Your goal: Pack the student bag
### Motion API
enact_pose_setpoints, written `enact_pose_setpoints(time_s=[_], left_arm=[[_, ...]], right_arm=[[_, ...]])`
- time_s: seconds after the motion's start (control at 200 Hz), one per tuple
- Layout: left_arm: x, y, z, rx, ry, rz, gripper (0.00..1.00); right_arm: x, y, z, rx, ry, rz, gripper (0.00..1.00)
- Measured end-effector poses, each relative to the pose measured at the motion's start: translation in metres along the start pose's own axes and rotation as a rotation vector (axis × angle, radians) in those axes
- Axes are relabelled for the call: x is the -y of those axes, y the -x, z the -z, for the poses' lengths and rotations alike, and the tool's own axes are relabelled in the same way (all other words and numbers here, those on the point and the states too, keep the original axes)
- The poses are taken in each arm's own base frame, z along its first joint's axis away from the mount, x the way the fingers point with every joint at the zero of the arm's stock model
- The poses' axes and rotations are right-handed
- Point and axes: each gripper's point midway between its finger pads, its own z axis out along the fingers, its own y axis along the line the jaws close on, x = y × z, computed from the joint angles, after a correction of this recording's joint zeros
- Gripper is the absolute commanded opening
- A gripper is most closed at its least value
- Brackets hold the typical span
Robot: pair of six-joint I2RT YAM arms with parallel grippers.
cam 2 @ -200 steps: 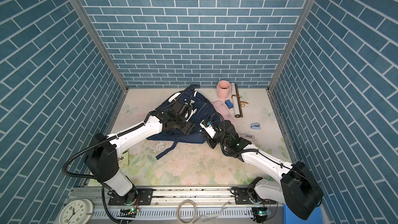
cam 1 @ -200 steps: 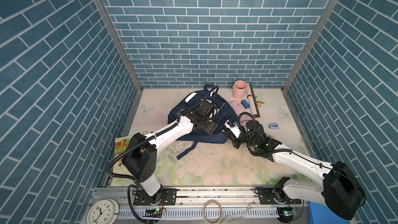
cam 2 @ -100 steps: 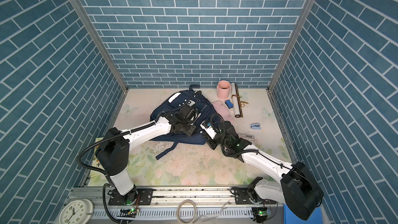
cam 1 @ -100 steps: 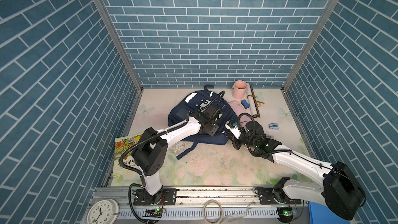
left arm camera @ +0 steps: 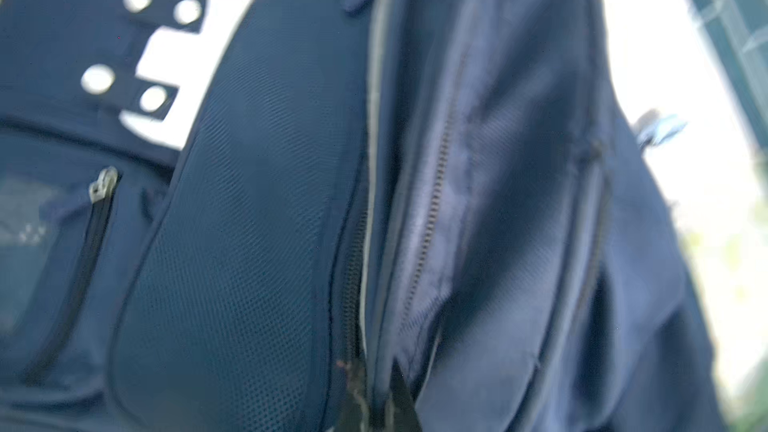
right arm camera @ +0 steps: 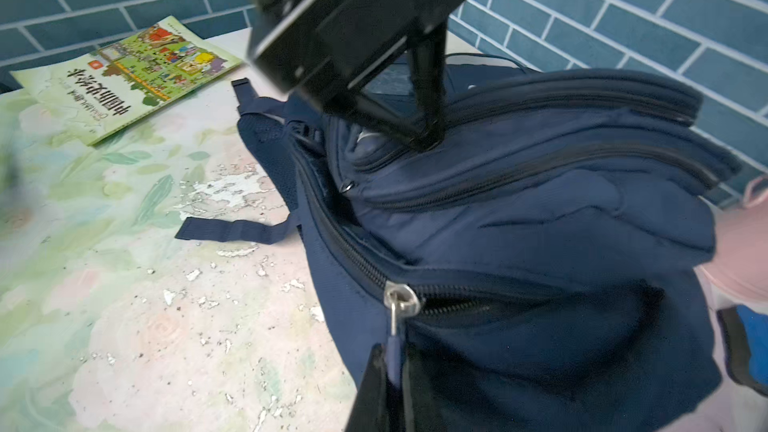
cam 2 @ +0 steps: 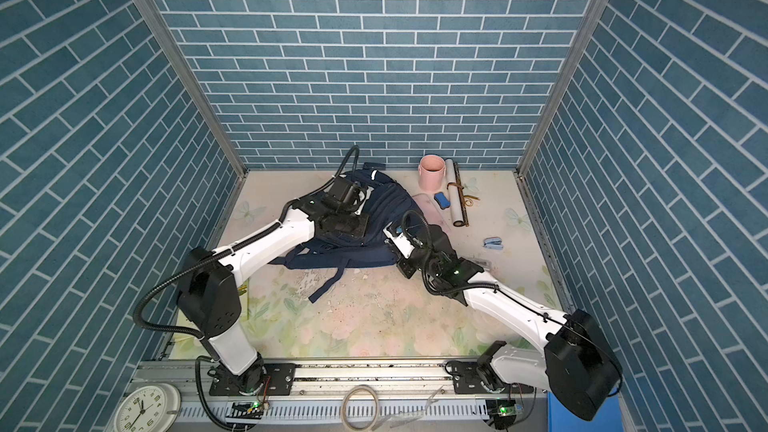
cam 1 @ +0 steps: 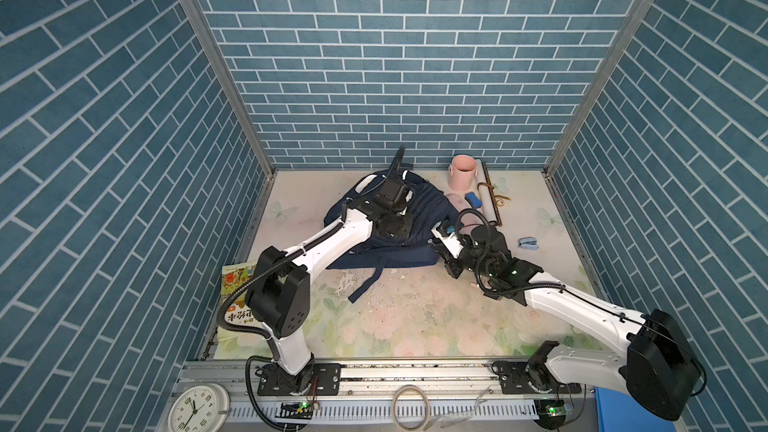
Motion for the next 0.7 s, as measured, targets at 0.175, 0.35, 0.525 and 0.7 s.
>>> enact_pose_setpoints(time_s=[0.175, 0.35, 0.525, 0.7], left_arm=[[0.001, 0.016, 0.024, 0.052, -0.062, 0.141, 0.00], [0.020, 0.035, 0.044, 0.117, -0.181, 0.273, 0.00], [0.032, 0.049, 0.048, 0.143, -0.260, 0.383, 0.00], [0.035, 0.061, 0.042, 0.164, -0.292, 0.451, 0.00]], right_arm=[[0.025, 0.011, 0.003, 0.030, -0.020, -0.002, 0.00], [0.064, 0.038, 0.018, 0.083, -0.079, 0.014, 0.00], [0.075, 0.063, 0.023, 0.109, -0.101, 0.074, 0.00], [0.067, 0.060, 0.019, 0.098, -0.095, 0.101, 0.00]])
